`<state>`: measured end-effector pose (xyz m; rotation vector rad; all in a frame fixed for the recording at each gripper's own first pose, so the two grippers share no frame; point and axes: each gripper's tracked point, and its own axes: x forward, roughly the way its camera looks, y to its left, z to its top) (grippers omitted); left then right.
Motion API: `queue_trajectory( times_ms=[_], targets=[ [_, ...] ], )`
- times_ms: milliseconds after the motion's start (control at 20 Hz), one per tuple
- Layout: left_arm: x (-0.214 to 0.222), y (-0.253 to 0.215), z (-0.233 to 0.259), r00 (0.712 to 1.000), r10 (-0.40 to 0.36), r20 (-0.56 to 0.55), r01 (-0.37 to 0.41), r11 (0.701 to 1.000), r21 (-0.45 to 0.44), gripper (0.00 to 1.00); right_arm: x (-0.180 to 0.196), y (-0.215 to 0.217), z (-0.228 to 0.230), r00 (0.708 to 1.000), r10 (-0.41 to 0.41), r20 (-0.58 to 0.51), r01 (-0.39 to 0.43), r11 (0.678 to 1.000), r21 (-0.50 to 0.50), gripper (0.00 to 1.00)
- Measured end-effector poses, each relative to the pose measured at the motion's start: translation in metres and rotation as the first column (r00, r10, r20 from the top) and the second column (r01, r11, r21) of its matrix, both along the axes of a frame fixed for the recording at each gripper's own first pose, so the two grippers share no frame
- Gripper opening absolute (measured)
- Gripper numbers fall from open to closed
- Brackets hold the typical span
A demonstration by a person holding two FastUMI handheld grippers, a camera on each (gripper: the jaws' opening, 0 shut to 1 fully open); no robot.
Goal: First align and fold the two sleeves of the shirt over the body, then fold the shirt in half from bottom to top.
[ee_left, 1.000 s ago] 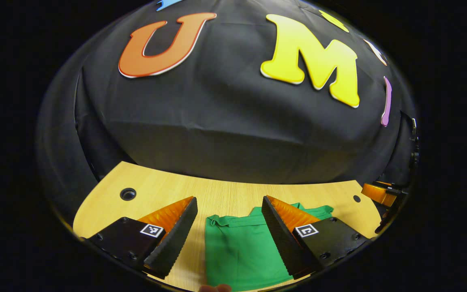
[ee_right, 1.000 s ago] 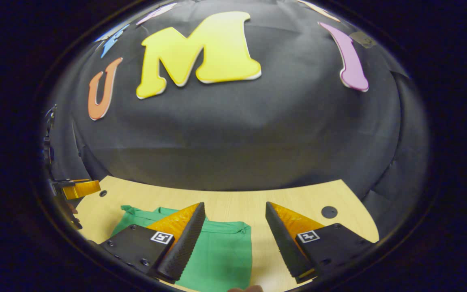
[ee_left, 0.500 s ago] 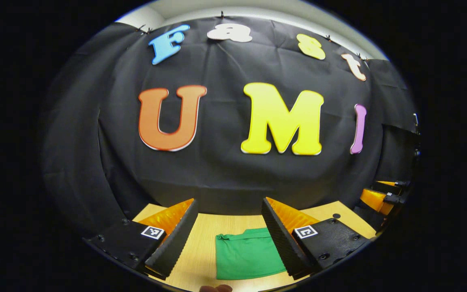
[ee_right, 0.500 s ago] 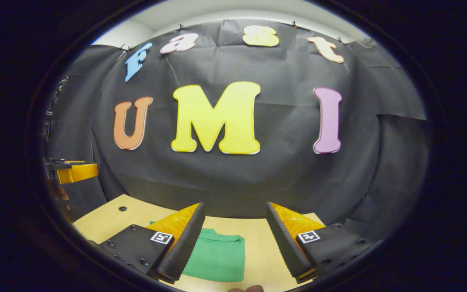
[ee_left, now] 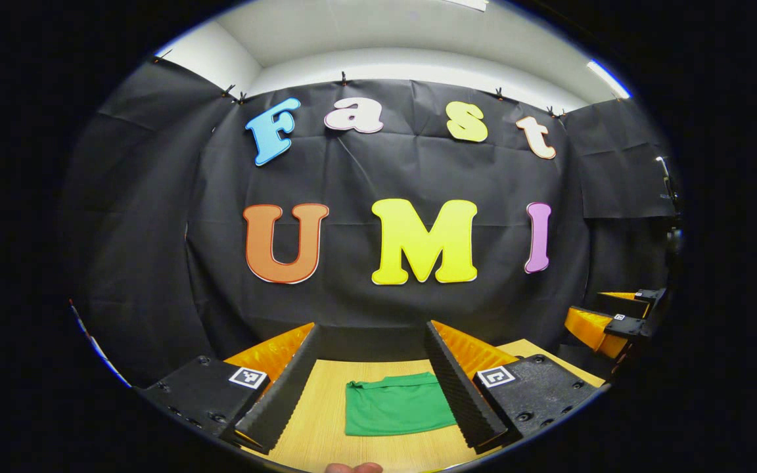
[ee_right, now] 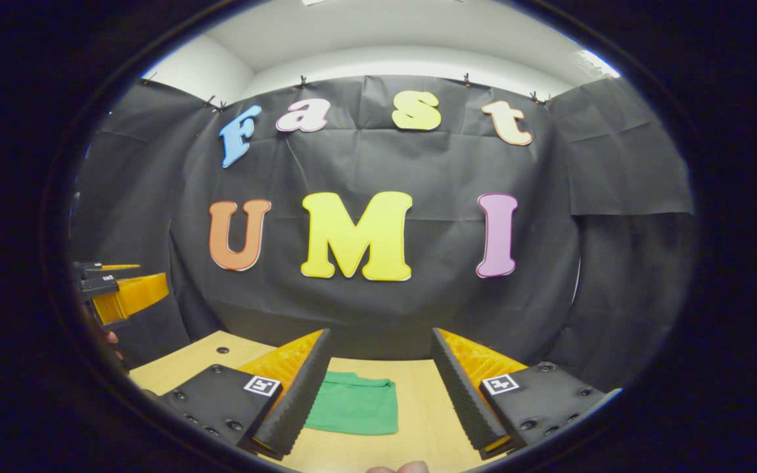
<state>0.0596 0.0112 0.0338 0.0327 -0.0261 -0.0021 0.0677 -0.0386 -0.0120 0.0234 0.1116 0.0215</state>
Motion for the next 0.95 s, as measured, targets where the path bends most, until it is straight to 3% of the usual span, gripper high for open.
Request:
queue_trajectory(
  times_ms=[50,150,400,500,550,600,950],
  targets=[
    [-0.011,-0.003,-0.004,1.0,0.003,-0.005,-0.003,1.0,-0.006,1.0,-0.014,0.002,-0.005,1.0,-0.003,-0.012,0.004,1.0,0.01,0.95],
    [-0.031,-0.008,-0.011,1.0,0.006,-0.016,-0.007,1.0,-0.024,1.0,-0.039,0.003,-0.01,1.0,-0.014,-0.022,0.015,0.999,0.032,0.94],
    [-0.06,-0.017,-0.032,0.999,-0.014,-0.044,0.013,0.999,-0.037,1.0,-0.068,0.003,-0.013,0.999,-0.036,0.008,0.036,0.999,-0.02,0.93],
    [-0.064,-0.02,-0.042,0.998,-0.013,-0.061,0.011,1.0,-0.028,1.0,-0.074,0.007,-0.012,0.999,-0.036,0.01,0.036,0.999,-0.012,0.93],
    [-0.066,-0.02,-0.044,0.998,-0.015,-0.064,0.014,1.0,-0.025,0.92,-0.074,0.01,-0.012,0.999,-0.033,0.013,0.033,0.999,-0.01,0.93],
    [-0.067,-0.022,-0.044,0.998,-0.018,-0.065,0.017,1.0,-0.02,1.0,-0.075,0.013,-0.012,0.999,-0.032,0.015,0.032,0.999,-0.011,0.93],
    [-0.067,-0.028,-0.044,0.997,-0.025,-0.069,0.025,1.0,0.002,1.0,-0.074,0.025,-0.011,1.0,-0.009,0.012,0.009,1.0,-0.003,0.93]
  ],
)
